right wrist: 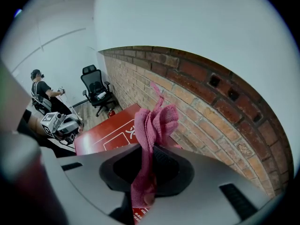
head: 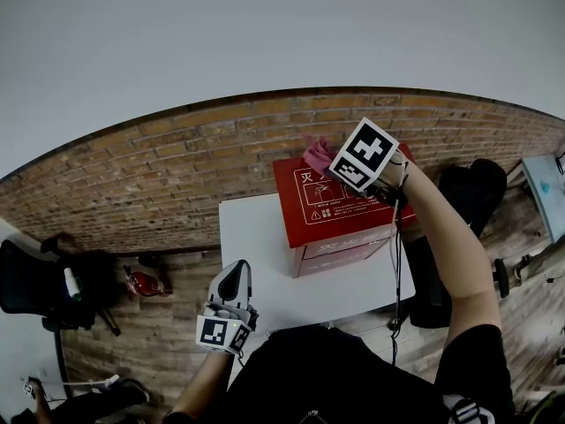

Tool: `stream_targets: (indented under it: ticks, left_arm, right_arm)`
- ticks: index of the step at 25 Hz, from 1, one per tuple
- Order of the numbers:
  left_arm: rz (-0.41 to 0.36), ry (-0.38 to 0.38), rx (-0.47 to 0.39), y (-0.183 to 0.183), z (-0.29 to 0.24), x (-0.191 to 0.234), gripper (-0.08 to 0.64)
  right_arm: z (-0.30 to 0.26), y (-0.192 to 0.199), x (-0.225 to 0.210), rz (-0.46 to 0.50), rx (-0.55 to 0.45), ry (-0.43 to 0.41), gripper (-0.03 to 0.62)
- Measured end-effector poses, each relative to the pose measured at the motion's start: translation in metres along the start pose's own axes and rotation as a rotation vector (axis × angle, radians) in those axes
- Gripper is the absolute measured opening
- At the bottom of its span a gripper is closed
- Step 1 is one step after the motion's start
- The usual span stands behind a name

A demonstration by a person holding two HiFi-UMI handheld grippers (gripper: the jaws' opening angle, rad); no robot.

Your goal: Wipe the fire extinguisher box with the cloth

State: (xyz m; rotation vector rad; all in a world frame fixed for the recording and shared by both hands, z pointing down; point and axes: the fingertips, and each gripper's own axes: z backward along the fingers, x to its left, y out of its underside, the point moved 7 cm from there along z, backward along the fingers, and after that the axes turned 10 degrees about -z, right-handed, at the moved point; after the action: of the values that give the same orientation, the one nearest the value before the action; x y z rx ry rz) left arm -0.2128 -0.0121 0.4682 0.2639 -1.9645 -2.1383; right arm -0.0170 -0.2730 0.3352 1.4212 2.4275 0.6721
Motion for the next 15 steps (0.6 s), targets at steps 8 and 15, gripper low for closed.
stream_targets:
  ticks: [8, 15]
  left_arm:
    - [0.003, -0.010, -0.002, -0.001, 0.003, 0.002, 0.038]
    - [0.001, -0.021, -0.002, -0.001, 0.007, 0.005, 0.038]
  right_arm:
    - [-0.007, -0.013, 0.016, 0.038, -0.002, -0.021, 0.074]
    - [-0.014, -0.026, 0.033, 0.080, 0.003, -0.040, 0.075]
